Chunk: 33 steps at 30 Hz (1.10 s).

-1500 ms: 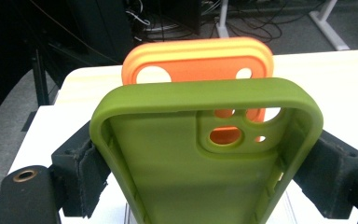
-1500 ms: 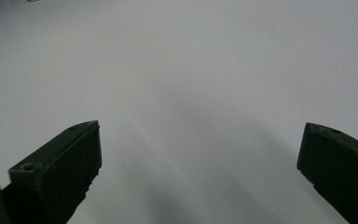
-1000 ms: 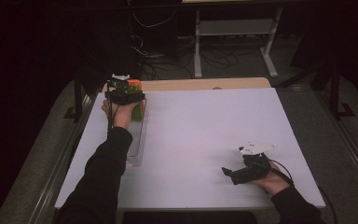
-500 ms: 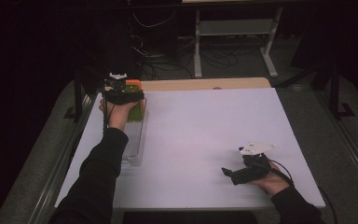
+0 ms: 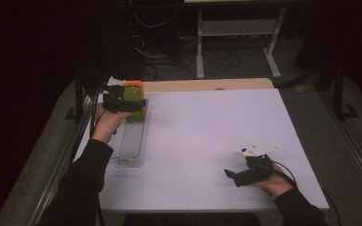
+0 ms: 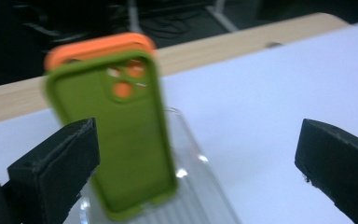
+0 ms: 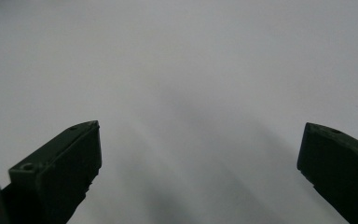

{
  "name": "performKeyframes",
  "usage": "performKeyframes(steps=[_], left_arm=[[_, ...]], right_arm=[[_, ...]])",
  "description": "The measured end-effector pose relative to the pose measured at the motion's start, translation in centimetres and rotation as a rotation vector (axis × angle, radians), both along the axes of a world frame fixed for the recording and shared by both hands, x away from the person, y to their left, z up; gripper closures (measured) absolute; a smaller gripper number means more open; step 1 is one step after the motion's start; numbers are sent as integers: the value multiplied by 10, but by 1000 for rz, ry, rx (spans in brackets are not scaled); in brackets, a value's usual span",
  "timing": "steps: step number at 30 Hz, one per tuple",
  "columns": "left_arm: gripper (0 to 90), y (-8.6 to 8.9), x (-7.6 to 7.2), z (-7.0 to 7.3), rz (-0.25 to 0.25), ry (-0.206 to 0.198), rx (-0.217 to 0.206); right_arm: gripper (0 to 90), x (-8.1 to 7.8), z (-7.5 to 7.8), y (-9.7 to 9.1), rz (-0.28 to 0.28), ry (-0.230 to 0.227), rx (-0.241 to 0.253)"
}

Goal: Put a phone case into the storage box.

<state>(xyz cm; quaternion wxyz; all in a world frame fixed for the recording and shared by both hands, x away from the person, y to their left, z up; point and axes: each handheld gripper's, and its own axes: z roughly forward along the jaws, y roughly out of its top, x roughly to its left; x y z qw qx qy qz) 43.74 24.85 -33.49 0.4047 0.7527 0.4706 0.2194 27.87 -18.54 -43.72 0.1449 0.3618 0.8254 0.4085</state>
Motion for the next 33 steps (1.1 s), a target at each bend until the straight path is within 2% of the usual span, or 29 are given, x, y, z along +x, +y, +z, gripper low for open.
performKeyframes(steps=[1, 2, 3, 5, 11, 19, 23, 24, 32, 33], left_arm=[[0, 0, -4, 0, -22, -1, -3], [0, 0, -7, 1, -47, -3, 2], [0, -1, -11, 1, -64, -8, 3], [0, -1, -18, 2, -102, -13, -1], [0, -4, -35, 2, -184, -27, -27], [0, -6, -60, 0, -275, -44, -45], [0, -7, -75, -7, -316, -35, -59], [0, -7, -79, -10, -327, -35, -60], [0, -4, -99, -23, -384, -32, -72], [0, -4, -102, -25, -392, -29, -74]], right_arm=[[0, 1, 0, -1, 7, -13, -8], [0, 0, 1, -1, 3, 1, -4], [0, 0, 1, -1, 6, -9, -5], [0, 0, 2, -1, 5, -1, -3], [0, -1, 4, -2, 8, -2, -1], [0, -1, 9, -3, 13, 0, 9], [0, -1, 12, -4, 21, -14, 5], [0, -1, 13, -3, 17, -4, 12], [0, -2, 18, -5, 27, -13, 12], [0, -1, 19, -5, 32, -27, 10]])
